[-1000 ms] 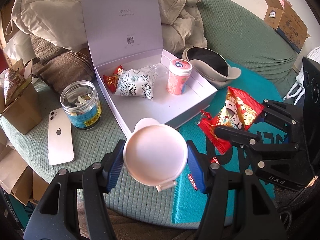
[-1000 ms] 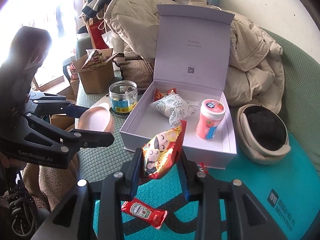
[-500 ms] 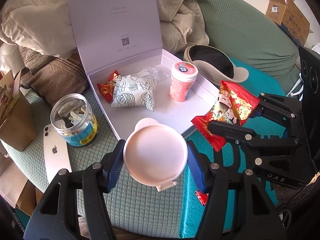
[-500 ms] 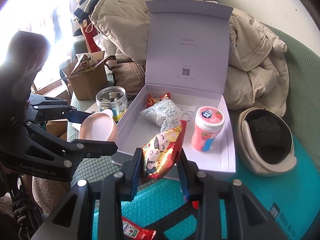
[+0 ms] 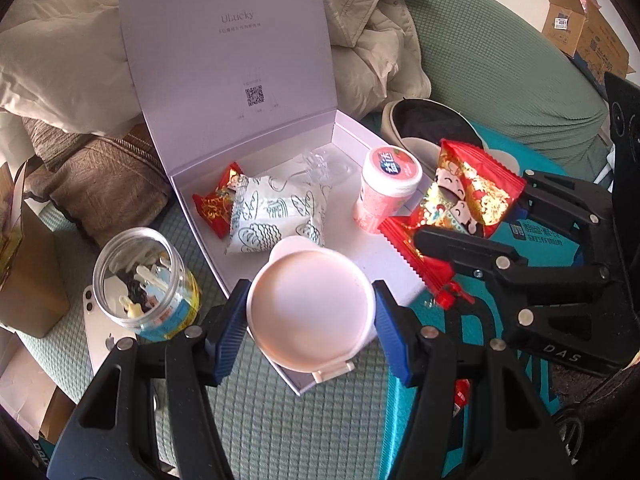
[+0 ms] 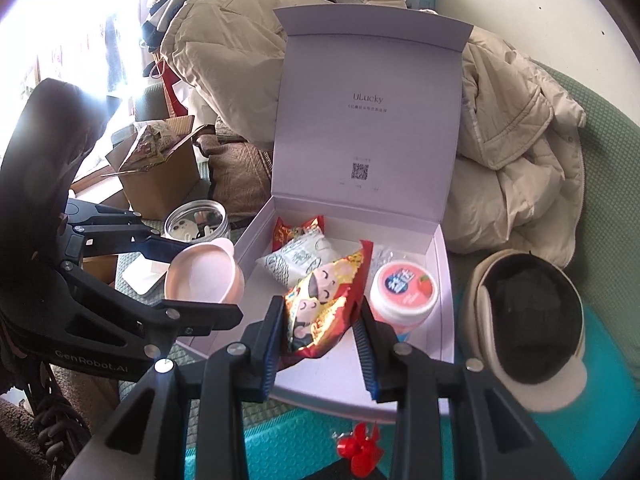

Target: Organize objects

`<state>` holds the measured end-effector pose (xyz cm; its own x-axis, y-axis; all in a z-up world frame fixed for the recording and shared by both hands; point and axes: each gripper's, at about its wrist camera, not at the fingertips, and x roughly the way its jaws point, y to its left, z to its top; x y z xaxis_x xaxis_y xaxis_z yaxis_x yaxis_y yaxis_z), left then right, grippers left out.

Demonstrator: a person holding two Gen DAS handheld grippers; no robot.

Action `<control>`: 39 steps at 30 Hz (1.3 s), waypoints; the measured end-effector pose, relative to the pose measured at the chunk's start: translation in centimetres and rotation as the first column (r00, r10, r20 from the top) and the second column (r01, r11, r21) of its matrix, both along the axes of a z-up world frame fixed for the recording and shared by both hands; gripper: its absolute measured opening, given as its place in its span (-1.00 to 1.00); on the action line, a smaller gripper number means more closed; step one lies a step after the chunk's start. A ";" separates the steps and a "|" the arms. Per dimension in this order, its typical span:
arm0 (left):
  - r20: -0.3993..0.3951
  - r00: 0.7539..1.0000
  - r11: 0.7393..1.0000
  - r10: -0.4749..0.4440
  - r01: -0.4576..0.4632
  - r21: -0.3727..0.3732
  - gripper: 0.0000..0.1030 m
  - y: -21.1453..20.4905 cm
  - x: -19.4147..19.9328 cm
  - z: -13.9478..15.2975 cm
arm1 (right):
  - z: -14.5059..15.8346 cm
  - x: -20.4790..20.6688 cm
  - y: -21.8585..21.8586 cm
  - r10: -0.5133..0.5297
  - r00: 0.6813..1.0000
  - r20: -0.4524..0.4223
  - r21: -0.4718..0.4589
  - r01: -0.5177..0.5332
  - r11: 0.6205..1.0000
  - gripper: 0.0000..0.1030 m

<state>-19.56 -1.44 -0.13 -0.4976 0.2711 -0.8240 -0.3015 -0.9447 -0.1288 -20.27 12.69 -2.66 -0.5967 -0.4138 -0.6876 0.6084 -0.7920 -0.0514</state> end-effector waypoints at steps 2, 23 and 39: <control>-0.001 1.000 1.000 -0.002 0.002 -0.001 0.13 0.1 -0.6 0.0 | 0.3 -0.6 -0.2 0.006 1.000 -0.010 0.001 -0.006 1.000 -0.34; -0.070 0.997 0.999 0.029 -0.032 -0.041 0.13 -0.5 -7.7 0.8 | 1.6 -8.4 -2.3 -0.008 0.999 -0.036 0.003 0.008 1.000 -0.34; -0.018 0.997 0.997 0.071 -0.071 -0.033 0.13 -0.3 -11.6 -2.6 | -1.9 -12.4 -2.4 -0.053 0.998 0.015 0.088 0.051 0.995 -0.34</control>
<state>-31.14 -1.74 -2.69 -0.5286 0.2072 -0.8232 -0.2353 -0.9675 -0.0924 -32.67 10.26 -4.59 -0.6038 -0.3200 -0.7301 0.5677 -0.8156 -0.1121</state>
